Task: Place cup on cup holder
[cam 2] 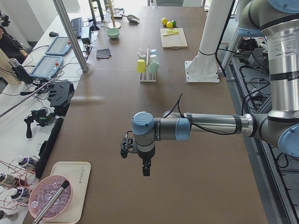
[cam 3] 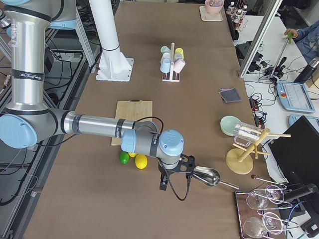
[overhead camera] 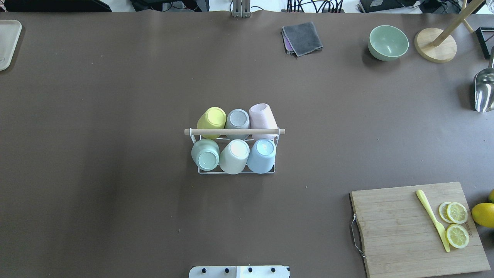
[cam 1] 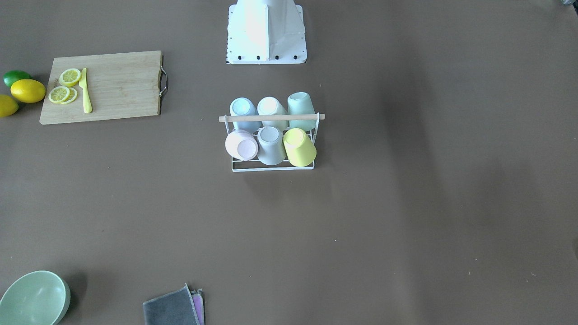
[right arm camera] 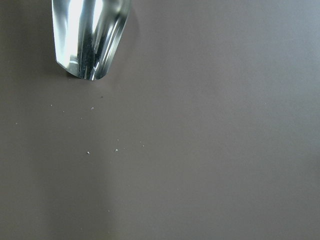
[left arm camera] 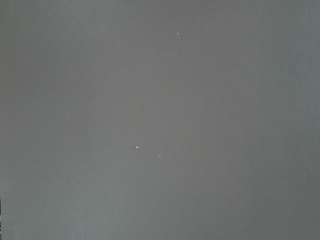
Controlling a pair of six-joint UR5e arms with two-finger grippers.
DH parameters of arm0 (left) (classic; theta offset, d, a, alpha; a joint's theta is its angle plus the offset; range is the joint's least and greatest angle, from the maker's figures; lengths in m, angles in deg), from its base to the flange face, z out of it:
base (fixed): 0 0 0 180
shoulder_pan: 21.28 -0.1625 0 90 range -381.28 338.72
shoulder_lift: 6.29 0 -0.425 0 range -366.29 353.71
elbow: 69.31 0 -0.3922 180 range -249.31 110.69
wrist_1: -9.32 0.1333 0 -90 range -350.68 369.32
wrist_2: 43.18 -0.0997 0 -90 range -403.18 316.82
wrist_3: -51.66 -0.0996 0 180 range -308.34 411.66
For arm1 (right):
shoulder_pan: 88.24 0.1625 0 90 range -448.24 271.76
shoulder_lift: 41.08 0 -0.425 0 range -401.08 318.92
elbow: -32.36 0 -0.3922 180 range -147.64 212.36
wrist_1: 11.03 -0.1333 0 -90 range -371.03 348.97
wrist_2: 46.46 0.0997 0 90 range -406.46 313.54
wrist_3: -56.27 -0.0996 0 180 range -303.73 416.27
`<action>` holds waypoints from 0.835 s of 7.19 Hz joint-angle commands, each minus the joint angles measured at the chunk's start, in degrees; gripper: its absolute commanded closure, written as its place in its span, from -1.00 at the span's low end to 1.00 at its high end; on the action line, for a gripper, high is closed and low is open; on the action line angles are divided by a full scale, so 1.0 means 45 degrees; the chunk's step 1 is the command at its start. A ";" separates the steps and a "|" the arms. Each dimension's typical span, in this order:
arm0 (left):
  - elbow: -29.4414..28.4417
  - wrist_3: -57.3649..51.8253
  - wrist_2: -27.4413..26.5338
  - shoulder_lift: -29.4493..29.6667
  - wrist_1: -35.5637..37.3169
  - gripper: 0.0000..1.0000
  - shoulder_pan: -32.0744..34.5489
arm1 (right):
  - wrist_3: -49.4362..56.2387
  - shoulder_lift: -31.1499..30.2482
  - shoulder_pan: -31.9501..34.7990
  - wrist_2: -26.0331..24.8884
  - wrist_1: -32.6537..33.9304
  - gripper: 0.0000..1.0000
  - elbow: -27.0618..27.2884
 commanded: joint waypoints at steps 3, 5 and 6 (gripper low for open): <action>-0.0164 0.0053 0.0716 0.0010 -0.0947 -0.96 0.0000 | 0.0016 -0.0008 0.0000 -0.0009 0.0000 -0.99 0.0052; -0.0226 0.0015 0.0779 0.0029 -0.0966 -0.96 0.0000 | -0.0003 -0.0028 0.0000 -0.0009 0.0000 -0.99 0.0052; -0.0244 0.0014 0.0798 0.0029 -0.0966 -0.96 0.0000 | -0.0003 -0.0028 0.0000 0.0010 0.0000 -0.99 0.0052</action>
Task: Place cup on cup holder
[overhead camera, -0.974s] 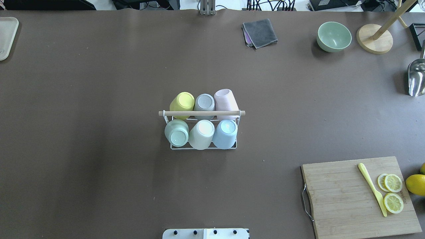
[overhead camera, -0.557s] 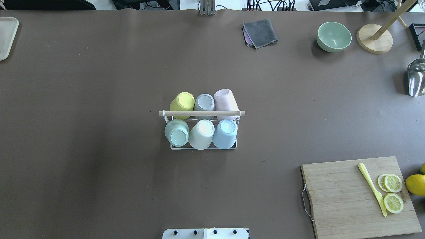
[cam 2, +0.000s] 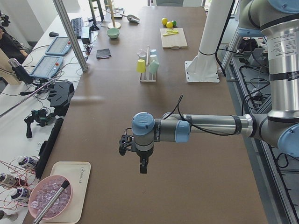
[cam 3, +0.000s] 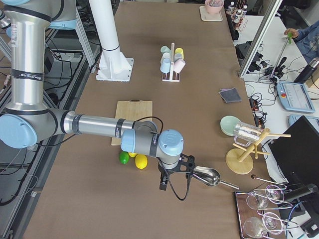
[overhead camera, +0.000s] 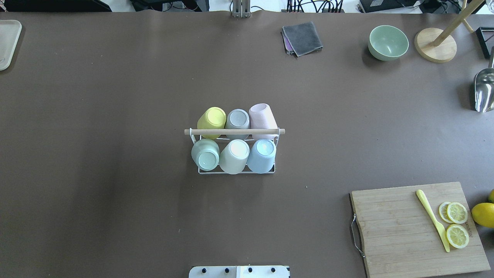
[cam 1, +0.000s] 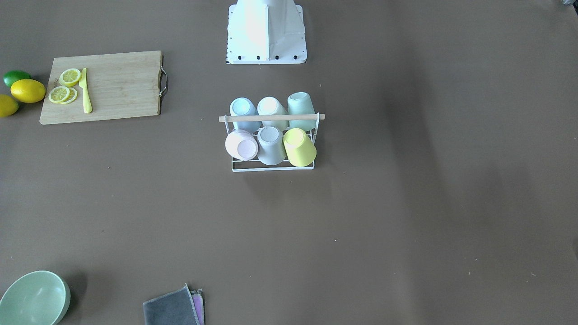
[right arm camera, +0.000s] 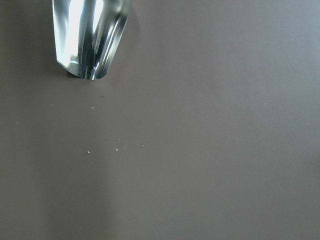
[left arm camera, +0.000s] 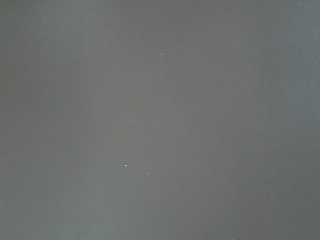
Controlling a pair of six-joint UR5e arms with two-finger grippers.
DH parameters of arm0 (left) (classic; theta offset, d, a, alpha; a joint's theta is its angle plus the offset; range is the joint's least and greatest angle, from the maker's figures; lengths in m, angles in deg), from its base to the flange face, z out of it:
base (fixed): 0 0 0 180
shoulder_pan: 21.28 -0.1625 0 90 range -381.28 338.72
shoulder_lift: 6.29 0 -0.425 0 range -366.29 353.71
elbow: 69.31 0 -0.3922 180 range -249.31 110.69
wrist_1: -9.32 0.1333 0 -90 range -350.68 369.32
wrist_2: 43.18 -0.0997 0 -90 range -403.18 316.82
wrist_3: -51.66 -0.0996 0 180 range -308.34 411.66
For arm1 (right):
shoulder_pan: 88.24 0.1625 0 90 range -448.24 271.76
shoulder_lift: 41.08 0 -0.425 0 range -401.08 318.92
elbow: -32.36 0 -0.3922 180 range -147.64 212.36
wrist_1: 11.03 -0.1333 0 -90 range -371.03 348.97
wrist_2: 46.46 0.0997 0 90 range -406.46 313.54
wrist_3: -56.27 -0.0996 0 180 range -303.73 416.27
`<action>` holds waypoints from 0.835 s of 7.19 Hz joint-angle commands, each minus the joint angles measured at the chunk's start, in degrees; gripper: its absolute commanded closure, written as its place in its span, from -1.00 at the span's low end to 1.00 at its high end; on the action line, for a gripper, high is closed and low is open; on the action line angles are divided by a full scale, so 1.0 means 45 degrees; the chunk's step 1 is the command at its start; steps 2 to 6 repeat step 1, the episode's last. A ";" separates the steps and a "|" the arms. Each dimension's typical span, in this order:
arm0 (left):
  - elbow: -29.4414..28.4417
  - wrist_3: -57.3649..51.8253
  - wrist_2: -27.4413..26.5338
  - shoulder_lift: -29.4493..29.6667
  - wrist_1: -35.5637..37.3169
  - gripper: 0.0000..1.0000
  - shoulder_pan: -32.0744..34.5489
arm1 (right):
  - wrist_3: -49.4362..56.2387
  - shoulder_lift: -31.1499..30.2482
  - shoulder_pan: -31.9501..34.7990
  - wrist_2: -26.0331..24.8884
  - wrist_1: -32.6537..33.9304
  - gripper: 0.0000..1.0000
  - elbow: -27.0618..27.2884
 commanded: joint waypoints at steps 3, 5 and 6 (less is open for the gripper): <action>0.0026 -0.0009 0.0020 0.0006 -0.0029 -0.96 0.0000 | -0.0007 -0.0003 0.0000 0.0035 0.0000 -0.99 0.0001; 0.0026 -0.0009 0.0020 0.0006 -0.0029 -0.96 0.0000 | -0.0007 -0.0003 0.0000 0.0035 0.0000 -0.99 0.0001; 0.0026 -0.0009 0.0020 0.0006 -0.0029 -0.96 0.0000 | -0.0007 -0.0003 0.0000 0.0035 0.0000 -0.99 0.0001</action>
